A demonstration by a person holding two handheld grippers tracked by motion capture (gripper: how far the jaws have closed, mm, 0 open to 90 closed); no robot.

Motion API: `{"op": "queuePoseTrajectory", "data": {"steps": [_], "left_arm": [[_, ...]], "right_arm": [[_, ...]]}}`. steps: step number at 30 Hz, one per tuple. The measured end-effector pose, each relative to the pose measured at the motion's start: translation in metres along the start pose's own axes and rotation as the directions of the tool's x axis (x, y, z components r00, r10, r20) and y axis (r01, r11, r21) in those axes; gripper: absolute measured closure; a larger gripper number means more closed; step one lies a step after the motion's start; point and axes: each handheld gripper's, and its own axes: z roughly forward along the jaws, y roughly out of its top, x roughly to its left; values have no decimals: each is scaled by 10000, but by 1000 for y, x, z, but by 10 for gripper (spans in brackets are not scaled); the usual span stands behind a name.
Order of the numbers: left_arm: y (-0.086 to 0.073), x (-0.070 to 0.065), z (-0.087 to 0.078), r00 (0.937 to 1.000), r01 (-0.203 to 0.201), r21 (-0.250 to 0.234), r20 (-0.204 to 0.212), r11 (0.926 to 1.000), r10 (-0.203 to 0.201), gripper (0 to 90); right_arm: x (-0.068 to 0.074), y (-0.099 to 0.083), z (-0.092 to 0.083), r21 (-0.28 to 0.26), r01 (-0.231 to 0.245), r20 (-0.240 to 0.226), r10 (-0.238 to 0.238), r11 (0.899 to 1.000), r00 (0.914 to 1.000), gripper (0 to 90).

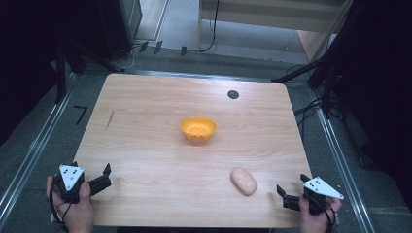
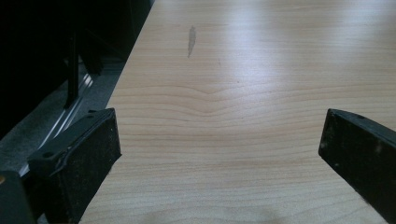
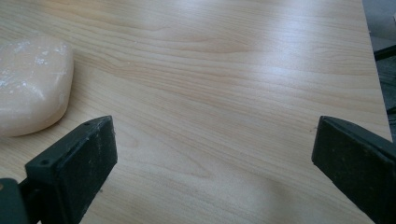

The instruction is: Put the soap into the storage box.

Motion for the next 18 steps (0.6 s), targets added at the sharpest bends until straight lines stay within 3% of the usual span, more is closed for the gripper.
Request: {"op": "queuePoseTrajectory", "data": {"steps": [5, 10, 12, 15, 16, 18], "left_arm": [[0, -3, 0, 9995, -241, 27, -207, 9997, 242, 0], [0, -9, 1, 9920, -347, -46, -1217, 9994, 339, 0], [-1, -9, -1, 9932, -496, -173, -1060, 9986, 475, 0], [0, -7, 1, 9970, -359, -31, -689, 9993, 356, 0], [0, -5, 1, 9981, -247, -17, -565, 9997, 246, 0], [1, -4, 1, 9983, -222, -3, -539, 9998, 222, 0]], "right_arm": [[0, 0, 0, -20, 1, 16, -1, 10000, 10000, 6], [-2, 0, 0, 81, -115, -170, 117, 9999, 9998, 6], [-3, 0, 1, 147, -229, -276, 233, 9996, 9993, 6], [-4, 1, 2, 434, -293, -448, 312, 9986, 9985, 6], [-3, 0, 2, 780, -169, -503, 208, 9968, 9985, 6], [-3, 0, 3, 922, -102, -551, 154, 9957, 9984, 6]]}}
